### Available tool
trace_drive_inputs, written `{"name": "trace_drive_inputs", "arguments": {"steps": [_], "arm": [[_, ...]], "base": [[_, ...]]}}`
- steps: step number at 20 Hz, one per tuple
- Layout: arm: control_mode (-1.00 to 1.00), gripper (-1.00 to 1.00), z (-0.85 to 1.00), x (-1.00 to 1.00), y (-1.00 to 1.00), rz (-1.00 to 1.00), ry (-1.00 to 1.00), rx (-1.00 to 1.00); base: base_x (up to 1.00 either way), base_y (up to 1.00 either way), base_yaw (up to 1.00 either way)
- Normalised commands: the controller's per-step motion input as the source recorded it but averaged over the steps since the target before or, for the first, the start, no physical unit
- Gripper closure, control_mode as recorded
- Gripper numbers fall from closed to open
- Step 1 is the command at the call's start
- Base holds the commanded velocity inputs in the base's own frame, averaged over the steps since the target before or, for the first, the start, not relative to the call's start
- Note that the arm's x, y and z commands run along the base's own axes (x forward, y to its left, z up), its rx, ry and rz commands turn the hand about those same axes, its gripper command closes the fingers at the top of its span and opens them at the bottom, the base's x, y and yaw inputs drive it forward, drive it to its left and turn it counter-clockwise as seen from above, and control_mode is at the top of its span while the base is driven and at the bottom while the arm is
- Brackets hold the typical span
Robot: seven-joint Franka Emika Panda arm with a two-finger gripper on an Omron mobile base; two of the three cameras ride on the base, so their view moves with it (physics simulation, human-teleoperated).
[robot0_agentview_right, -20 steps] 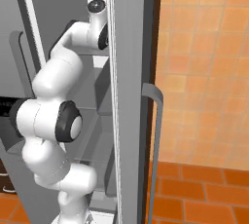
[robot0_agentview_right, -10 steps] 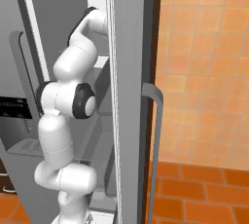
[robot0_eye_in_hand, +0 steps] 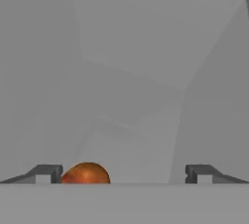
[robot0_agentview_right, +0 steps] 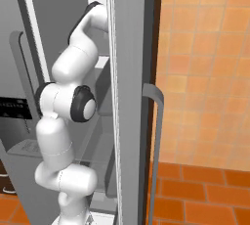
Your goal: Place one potato and one chicken drumstick in each tupperware on the nearby counter, to pack two identical lunches.
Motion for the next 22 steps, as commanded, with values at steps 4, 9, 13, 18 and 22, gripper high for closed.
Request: {"name": "trace_drive_inputs", "arguments": {"steps": [4,9,13,18,22], "arm": [[-1.00,-1.00,-0.26,-0.27,0.28,0.00,-0.05,0.00],[-1.00,-1.00,-0.25,-0.38,0.16,-0.01,-0.07,0.00],[-1.00,-1.00,-0.51,-0.01,0.00,-0.13,-0.02,0.00],[-1.00,1.00,-0.01,0.00,0.07,-0.06,0.02,0.00],[-1.00,1.00,-0.03,-0.01,0.00,0.00,0.10,0.00]], "base": [[0.00,0.00,0.00],[0.00,0.00,0.00],[0.00,0.00,0.00],[0.00,0.00,0.00],[0.00,0.00,0.00]]}}
